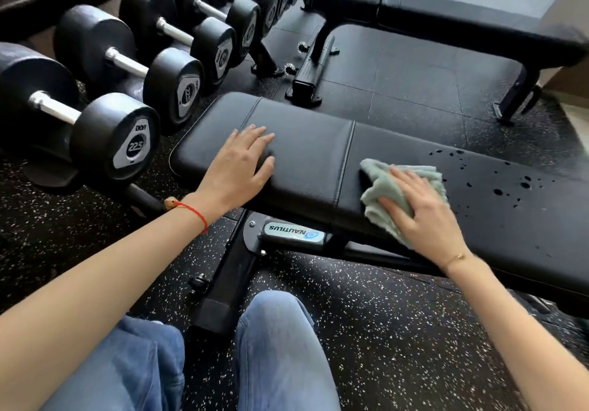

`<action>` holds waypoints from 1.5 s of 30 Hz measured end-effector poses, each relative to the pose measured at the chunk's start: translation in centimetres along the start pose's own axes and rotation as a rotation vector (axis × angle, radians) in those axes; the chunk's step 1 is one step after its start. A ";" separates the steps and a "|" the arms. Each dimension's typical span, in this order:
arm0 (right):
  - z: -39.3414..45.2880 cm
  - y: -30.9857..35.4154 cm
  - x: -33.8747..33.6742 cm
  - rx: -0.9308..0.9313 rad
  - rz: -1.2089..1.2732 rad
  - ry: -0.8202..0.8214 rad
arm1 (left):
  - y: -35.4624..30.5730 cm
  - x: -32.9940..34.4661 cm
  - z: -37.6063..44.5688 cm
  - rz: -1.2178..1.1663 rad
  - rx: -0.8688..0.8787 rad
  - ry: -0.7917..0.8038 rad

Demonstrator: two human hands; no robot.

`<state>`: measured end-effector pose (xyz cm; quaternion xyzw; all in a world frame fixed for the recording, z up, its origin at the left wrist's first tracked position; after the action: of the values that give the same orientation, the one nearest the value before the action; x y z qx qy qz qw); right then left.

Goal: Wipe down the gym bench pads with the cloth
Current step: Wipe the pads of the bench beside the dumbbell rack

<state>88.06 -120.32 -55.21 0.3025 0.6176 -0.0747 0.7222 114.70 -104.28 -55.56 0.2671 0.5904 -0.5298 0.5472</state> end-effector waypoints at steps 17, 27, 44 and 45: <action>7.3 -3.4 -0.6 0.062 -0.074 0.127 | -3.3 2.5 1.1 0.086 -0.013 0.038; 2.4 3.1 1.2 -0.135 0.042 0.195 | -3.3 2.1 0.8 0.064 -0.015 0.039; -3.4 1.8 0.7 0.147 -0.005 0.026 | -8.3 4.5 2.9 -0.034 0.026 0.117; -4.9 0.4 0.0 0.186 0.000 0.005 | -8.3 4.7 2.7 -0.012 0.032 0.111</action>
<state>84.12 -117.40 -55.29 0.3684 0.6099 -0.1311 0.6892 107.07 -110.46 -56.70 0.3010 0.6129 -0.5268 0.5061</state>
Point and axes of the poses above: each hand's wrist, its own z-axis towards the middle knuckle, its own x-axis out of the palm, y = z × x, the point moved 6 cm from there along z, towards the middle knuckle, and after that the axes turned 10 degrees about y, right-handed, at the moved point
